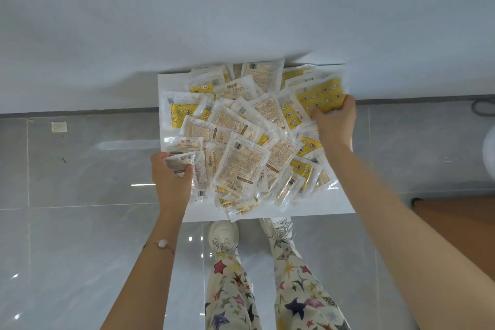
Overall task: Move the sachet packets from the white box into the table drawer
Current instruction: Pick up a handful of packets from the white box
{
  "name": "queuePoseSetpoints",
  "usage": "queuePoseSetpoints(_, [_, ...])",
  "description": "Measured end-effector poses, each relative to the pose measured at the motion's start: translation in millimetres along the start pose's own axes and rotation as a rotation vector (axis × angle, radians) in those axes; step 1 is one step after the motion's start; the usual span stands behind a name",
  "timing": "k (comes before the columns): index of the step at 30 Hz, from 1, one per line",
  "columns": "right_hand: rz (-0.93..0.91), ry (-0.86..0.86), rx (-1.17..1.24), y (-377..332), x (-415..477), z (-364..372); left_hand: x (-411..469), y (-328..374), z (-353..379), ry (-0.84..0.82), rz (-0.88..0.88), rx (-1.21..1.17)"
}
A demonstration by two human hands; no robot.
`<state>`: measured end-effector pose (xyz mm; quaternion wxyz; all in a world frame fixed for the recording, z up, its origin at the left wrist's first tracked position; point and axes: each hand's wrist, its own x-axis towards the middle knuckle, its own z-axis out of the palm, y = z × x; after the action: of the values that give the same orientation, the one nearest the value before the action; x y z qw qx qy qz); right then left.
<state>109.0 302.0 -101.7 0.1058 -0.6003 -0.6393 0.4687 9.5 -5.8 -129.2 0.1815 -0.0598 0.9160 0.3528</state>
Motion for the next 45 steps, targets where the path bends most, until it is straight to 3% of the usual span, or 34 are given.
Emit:
queuePoseSetpoints(8, [-0.023,-0.033,0.033,1.7,-10.1,5.1,13.2,8.4,-2.6,-0.096,-0.243,0.103])
queuePoseSetpoints(13, [-0.034,0.054,0.094,-1.6,-15.2,-5.6,14.3,8.9,-5.8,-0.134,-0.159,0.264])
queuePoseSetpoints(17, [-0.151,0.118,0.189,-6.5,-25.6,-19.5,5.1,12.0,-1.0,-0.069,-0.113,0.282])
queuePoseSetpoints(22, [-0.153,-0.054,0.278,-12.1,-43.1,-24.5,-8.8,16.0,4.3,-0.005,-0.029,0.183])
queuePoseSetpoints(27, [-0.079,-0.245,0.305,-1.2,-64.6,-8.9,-5.6,19.6,1.3,-0.033,-0.127,0.026])
queuePoseSetpoints(34, [-0.058,-0.35,0.338,6.4,-80.0,2.0,1.3,19.0,-16.8,-0.081,-0.178,-0.034])
queuePoseSetpoints(39, [-0.075,-0.435,0.331,-6.7,-93.8,-2.0,-7.1,19.6,-35.5,-0.133,-0.203,-0.233])
queuePoseSetpoints(45, [-0.098,-0.536,0.272,-36.1,-128.6,-3.8,-38.3,29.6,-84.8,-0.021,-0.254,-0.495])
